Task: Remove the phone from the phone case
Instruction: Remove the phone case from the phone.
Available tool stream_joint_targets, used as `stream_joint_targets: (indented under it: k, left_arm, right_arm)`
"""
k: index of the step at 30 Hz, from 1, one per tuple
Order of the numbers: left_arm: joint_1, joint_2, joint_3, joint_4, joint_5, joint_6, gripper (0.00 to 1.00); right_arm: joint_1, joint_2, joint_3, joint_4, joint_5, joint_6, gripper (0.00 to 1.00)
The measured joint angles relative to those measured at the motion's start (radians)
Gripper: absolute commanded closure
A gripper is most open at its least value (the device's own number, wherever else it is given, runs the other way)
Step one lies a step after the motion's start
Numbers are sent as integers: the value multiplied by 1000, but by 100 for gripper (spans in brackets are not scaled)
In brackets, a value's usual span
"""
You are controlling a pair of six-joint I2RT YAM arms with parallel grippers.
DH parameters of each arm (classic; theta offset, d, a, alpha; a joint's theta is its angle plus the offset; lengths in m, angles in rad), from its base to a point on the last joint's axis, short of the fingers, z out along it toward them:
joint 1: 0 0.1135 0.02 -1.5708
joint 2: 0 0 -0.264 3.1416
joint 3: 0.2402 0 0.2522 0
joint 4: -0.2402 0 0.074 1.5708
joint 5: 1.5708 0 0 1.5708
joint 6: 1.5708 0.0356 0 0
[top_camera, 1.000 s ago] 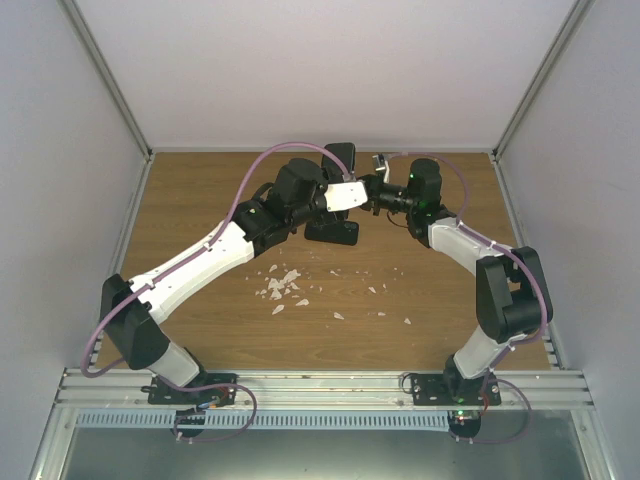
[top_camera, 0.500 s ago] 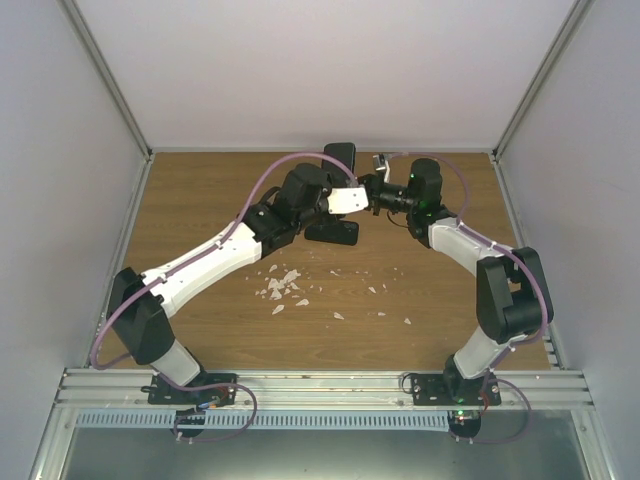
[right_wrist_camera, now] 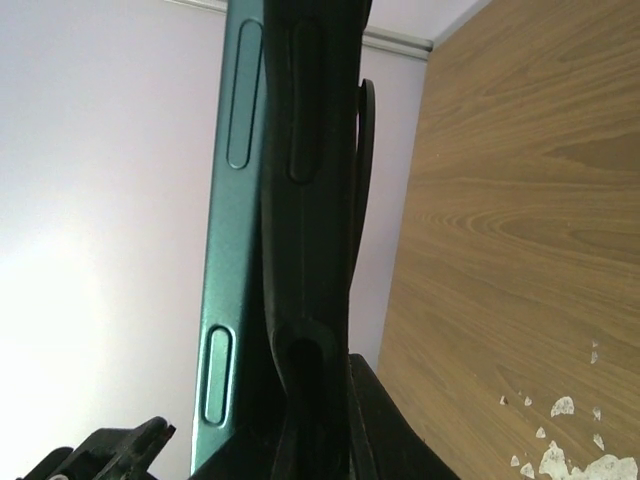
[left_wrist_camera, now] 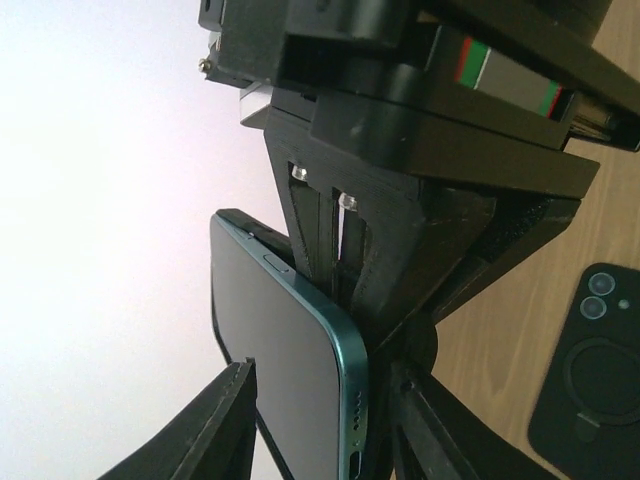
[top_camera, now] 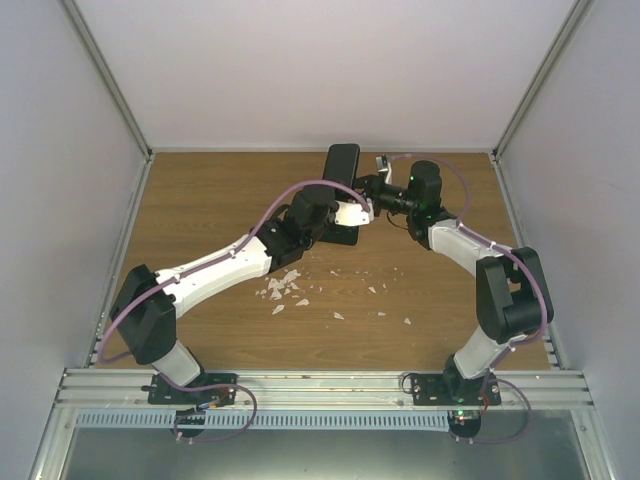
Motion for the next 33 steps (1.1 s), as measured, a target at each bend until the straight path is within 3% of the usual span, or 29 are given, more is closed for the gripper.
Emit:
stream_joint_targets:
  k: [13, 33]
  left_arm:
    - [-1, 19, 19, 6, -10, -33, 92]
    - [34, 15, 56, -43, 65, -135, 100]
  right_arm:
    - [3, 0, -5, 28, 23, 3, 100]
    - [4, -1, -7, 10, 28, -9, 100]
